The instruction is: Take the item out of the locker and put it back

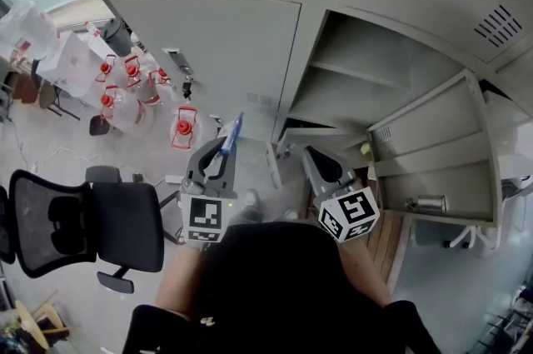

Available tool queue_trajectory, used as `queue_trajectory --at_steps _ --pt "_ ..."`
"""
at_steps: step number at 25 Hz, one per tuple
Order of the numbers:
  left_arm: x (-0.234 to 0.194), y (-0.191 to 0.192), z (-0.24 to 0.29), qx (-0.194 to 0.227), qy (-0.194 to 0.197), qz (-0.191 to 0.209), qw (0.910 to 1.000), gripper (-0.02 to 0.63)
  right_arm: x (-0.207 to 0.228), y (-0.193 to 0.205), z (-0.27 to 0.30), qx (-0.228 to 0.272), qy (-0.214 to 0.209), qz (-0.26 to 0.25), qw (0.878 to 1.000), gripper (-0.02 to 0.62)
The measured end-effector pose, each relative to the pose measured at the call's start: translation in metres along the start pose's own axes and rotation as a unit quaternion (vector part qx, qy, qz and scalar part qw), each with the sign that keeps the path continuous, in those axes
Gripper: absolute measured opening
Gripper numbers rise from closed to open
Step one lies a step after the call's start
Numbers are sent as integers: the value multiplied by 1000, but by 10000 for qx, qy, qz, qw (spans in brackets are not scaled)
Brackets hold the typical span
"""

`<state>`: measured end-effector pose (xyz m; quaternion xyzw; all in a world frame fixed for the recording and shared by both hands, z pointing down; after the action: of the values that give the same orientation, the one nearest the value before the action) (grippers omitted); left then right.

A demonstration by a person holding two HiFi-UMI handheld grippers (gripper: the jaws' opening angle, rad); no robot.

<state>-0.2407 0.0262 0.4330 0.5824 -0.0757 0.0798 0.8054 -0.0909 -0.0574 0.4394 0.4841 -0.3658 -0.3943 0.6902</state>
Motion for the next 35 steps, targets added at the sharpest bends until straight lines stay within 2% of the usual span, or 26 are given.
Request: queue_trajectory --at_steps 9,18,25,35 --pt "-15 12 -5 -152 -195 -111 9996 44 -8 -4 18 -15 -220 -80 9997 -2" --pt "-10 8 3 -160 -92 -12 9998 44 -3 -5 20 -29 -216 -92 9997 -1" --pt "5 -2 18 -104 197 161 9996 44 10 -6 9 9 9 -45 10000 -2" --pt "47 -24 49 103 939 438 9946 44 36 1 -26 7 630 105 9980 -2"
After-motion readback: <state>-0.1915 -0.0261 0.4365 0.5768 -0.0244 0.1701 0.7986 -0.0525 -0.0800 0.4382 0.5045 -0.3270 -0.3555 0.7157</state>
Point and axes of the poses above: the fingertips, and each gripper's own axes: z forward along the fingers, x to its right, y out of its underside, the point moved 2 cm from there along -z, backward along the fingers, and after that the axes turned 4 degrees about y, right-handed, at the moved point
